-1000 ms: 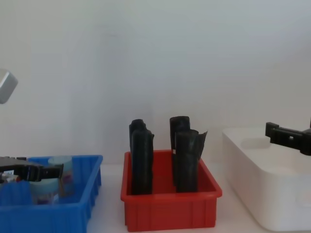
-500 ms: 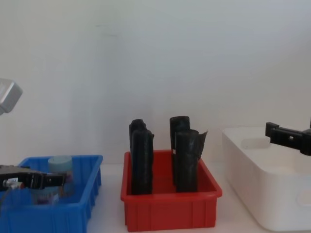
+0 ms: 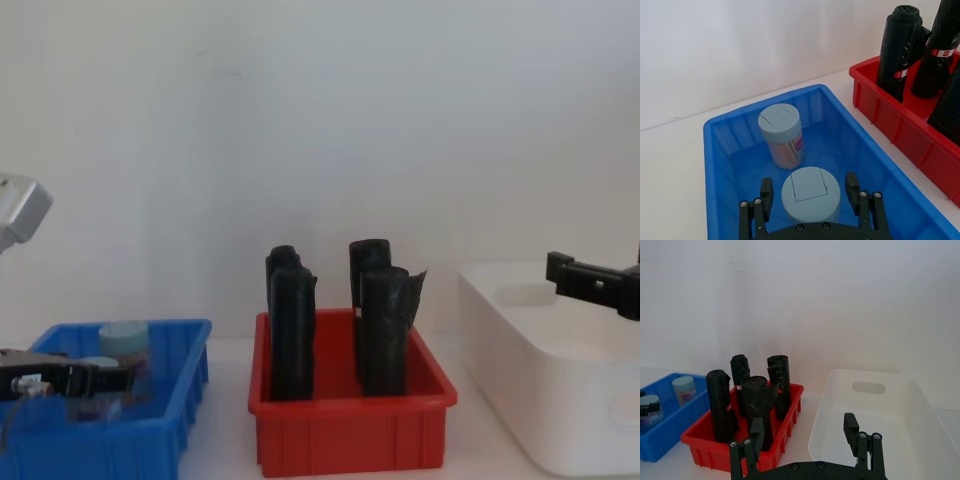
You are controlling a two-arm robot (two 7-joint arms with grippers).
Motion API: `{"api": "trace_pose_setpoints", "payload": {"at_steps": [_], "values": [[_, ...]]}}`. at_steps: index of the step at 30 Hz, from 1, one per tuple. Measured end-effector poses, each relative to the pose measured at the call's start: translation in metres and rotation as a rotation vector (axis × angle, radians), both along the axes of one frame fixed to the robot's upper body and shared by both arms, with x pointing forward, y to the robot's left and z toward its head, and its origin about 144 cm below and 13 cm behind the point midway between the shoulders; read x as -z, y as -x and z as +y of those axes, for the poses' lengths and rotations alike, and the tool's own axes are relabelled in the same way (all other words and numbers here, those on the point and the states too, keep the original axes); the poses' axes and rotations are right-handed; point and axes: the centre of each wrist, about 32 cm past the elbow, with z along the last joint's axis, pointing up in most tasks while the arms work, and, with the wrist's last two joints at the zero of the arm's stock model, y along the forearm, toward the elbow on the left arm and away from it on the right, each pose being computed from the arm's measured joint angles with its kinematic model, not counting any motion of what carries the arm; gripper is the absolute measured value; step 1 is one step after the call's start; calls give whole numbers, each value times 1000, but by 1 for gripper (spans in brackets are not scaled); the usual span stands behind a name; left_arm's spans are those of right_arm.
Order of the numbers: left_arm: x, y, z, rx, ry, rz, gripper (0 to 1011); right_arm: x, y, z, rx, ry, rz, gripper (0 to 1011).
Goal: Pick the cotton swabs from the blue box and place them into the white box.
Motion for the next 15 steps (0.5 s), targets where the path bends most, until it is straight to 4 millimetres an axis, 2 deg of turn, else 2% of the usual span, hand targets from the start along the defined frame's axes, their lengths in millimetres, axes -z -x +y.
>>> {"api": "trace_pose_setpoints", "payload": {"at_steps": [3, 9, 15], "values": [[1, -1, 0, 0, -3, 3, 888, 0, 0, 0, 0, 0, 0, 1002], [1, -3, 1, 2, -10, 6, 692, 0, 0, 0, 0, 0, 0, 1002], [1, -3, 1, 4, -17, 4, 671, 0, 0, 0, 0, 0, 0, 1002]]}}
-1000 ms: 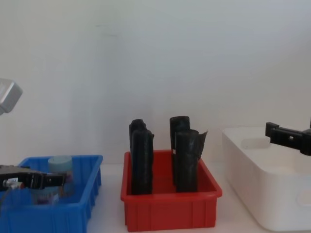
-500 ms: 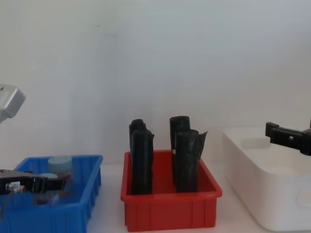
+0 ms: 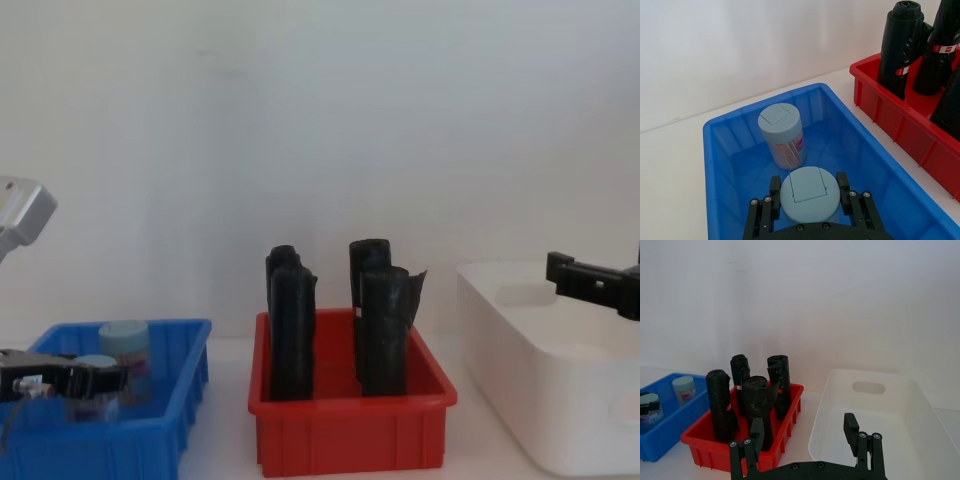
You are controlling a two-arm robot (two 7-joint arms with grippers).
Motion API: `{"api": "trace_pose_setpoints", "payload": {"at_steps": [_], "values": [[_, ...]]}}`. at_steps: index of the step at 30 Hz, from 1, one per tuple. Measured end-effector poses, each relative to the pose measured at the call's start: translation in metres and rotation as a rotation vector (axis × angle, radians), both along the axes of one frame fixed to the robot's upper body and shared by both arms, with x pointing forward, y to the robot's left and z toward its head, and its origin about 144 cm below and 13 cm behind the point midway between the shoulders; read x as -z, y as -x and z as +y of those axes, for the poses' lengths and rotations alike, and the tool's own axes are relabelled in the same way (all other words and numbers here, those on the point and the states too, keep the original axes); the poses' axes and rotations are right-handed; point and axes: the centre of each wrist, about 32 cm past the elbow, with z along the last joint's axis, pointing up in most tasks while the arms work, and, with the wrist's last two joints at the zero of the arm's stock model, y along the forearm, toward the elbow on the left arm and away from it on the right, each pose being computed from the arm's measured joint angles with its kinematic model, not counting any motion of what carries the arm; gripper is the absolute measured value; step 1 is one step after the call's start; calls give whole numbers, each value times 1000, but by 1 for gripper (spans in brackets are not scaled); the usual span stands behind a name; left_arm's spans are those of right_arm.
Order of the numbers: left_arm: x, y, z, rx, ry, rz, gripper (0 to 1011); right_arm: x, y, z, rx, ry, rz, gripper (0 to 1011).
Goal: Pick the cotton swabs from the blue box and place them into the white box.
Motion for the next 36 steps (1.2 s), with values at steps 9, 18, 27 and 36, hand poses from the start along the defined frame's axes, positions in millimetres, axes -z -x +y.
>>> {"api": "trace_pose_setpoints", "payload": {"at_steps": [9, 18, 27, 36], "values": [[-11, 2, -1, 16, -15, -31, 671, 0, 0, 0, 0, 0, 0, 1002], [-37, 9, -4, 69, -35, -86, 671, 0, 0, 0, 0, 0, 0, 1002], [-67, 17, -9, 154, -54, -119, 671, 0, 0, 0, 0, 0, 0, 1002], [-97, 25, -15, 264, -58, -137, 671, 0, 0, 0, 0, 0, 0, 1002]]}}
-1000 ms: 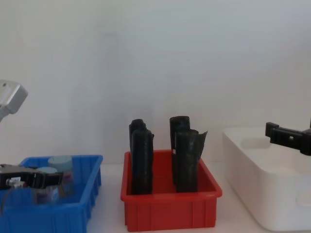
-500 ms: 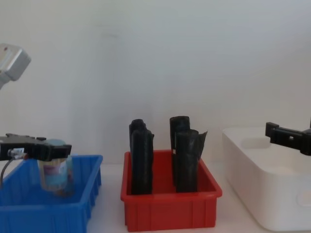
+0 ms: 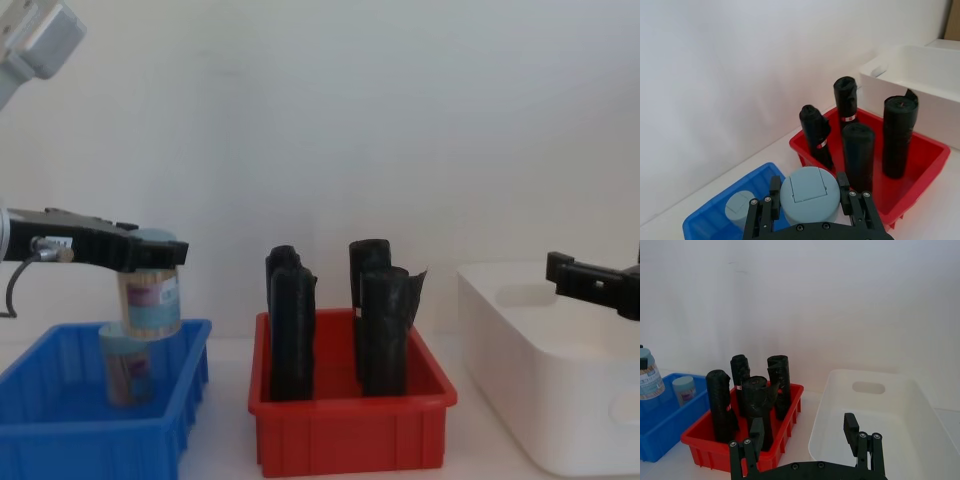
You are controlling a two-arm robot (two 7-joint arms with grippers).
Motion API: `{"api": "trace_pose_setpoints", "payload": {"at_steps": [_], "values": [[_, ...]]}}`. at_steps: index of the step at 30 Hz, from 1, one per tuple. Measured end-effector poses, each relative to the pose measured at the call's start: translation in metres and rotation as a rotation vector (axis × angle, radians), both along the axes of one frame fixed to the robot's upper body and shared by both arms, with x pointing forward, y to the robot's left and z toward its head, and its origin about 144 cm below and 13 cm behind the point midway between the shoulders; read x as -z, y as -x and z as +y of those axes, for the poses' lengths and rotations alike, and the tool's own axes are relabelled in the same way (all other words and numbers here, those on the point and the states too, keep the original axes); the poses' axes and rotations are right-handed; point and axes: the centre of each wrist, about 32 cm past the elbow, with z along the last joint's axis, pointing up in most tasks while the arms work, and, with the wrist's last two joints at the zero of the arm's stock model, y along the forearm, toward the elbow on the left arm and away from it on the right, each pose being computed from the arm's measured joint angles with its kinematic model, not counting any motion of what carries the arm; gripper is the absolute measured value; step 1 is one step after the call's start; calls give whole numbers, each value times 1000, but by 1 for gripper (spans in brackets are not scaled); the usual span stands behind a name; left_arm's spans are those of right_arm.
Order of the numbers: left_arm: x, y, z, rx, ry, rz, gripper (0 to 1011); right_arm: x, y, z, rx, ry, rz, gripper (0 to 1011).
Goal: Pick the cotton swabs from the blue box and place them into the white box.
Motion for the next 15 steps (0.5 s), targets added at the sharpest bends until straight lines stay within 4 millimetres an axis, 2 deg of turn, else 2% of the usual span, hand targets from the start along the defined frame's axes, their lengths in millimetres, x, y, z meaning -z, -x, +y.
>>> {"api": "trace_pose_setpoints", "payload": {"at_steps": [15], "values": [[-36, 6, -14, 209, 15, -17, 671, 0, 0, 0, 0, 0, 0, 1002]]}}
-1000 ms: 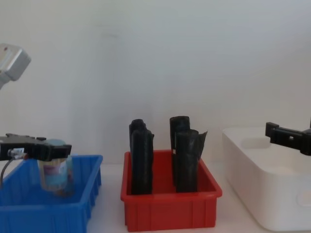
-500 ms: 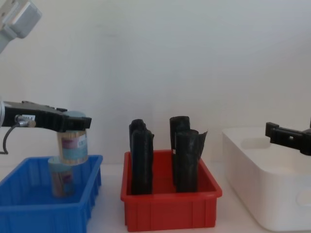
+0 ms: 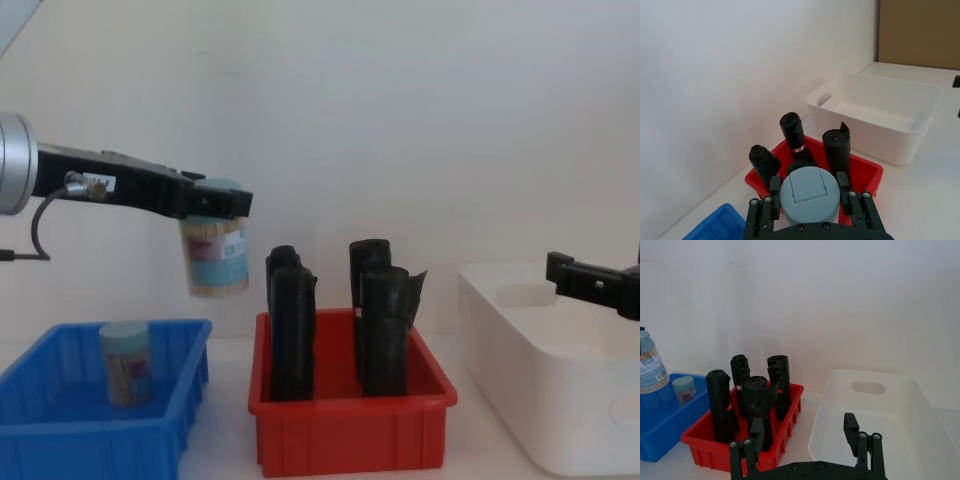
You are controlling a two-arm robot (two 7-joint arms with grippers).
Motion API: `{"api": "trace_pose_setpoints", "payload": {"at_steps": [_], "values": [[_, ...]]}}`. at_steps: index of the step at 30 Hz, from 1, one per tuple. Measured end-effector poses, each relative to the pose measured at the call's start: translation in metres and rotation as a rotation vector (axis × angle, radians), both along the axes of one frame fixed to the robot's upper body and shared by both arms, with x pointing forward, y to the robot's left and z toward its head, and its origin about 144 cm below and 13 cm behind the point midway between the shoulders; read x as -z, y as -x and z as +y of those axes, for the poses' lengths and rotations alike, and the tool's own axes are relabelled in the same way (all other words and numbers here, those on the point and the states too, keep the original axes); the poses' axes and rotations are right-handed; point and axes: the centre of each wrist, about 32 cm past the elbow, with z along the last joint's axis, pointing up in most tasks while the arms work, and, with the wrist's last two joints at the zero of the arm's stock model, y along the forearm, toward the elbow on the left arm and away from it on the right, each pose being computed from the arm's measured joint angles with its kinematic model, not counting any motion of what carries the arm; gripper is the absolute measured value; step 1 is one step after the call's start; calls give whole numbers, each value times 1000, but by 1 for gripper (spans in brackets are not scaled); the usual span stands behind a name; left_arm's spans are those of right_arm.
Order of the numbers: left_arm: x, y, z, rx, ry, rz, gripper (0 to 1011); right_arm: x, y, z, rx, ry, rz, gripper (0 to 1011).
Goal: Pick the cotton swabs from the blue box and place them into the white box.
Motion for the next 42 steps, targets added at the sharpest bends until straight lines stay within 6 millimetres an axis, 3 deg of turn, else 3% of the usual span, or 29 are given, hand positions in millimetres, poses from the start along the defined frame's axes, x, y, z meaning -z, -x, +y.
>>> {"api": "trace_pose_setpoints", "payload": {"at_steps": [19, 42], "values": [[-19, 0, -18, 157, 12, -2, 671, 0, 0, 0, -23, 6, -1, 1002], [-22, 0, -22, 190, 14, -2, 671, -14, -9, 14, -311, 84, -40, 1002]]}}
